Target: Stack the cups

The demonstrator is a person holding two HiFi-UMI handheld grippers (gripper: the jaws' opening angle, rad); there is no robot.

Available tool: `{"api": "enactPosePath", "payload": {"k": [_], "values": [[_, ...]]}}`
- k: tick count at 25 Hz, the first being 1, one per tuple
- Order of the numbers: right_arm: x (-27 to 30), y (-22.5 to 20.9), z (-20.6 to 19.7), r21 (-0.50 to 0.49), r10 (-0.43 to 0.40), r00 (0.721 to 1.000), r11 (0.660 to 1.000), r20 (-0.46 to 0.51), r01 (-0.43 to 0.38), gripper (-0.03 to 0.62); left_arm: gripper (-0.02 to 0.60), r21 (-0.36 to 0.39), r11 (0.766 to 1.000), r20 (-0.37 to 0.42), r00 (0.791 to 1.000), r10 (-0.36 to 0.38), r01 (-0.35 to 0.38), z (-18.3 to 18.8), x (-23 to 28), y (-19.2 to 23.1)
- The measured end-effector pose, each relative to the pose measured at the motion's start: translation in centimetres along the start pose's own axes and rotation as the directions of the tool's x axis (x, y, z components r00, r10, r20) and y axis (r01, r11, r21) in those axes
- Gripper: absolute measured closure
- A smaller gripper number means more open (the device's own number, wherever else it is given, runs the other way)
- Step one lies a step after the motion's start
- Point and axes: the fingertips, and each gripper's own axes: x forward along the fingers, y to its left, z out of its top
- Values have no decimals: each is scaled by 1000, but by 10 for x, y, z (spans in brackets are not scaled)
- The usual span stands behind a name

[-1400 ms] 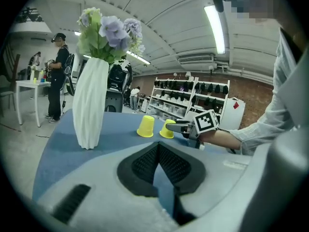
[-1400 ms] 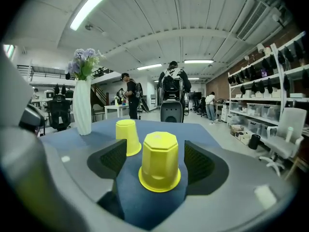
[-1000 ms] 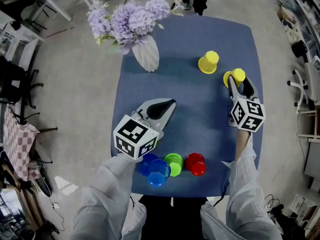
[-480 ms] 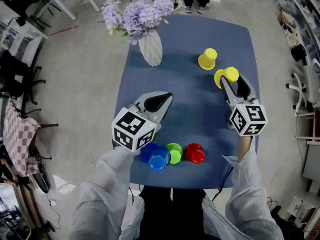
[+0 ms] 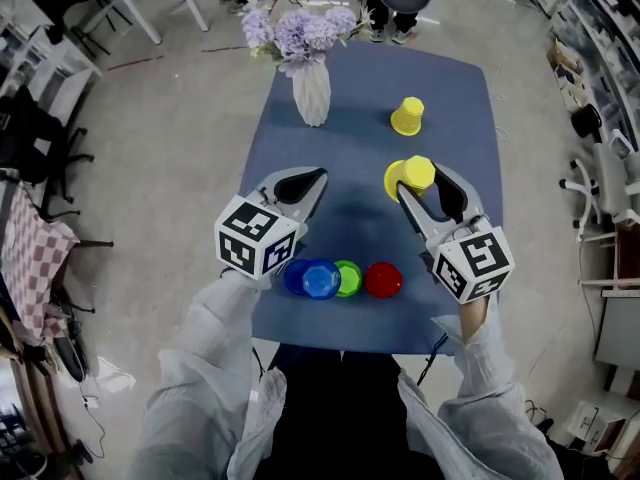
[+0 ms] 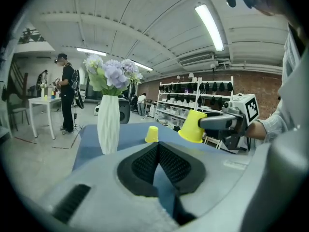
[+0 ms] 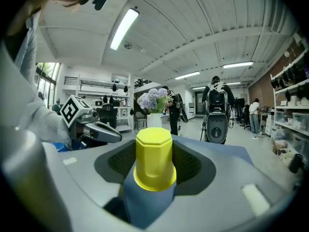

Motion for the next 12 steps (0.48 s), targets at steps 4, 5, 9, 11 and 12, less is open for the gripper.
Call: {"api": "enactPosePath", "payload": {"k": [4,5,9,11,12], "values": [[-14,42,0,2,53,998,999,-31,-53,352,583,-31,998,34,998,60,-59,2,-33,10],[-18,50,-1,1,63,997,998,-42,-63,352,583,-37,997,40,996,75,-73,2,-42,12],[-36,75,-7,6,89,994,996,-65,-89,352,583,-59,991,59,991,120,-117,1,-70,11],[-43,84,-10,14,96,993,995,-67,-95,352,583,-74,989,64,989,134,-129,-3,-82,9],[-47,88,-12,19,101,993,995,-67,-100,352,583,-83,987,65,988,140,-134,-7,-87,7]]}}
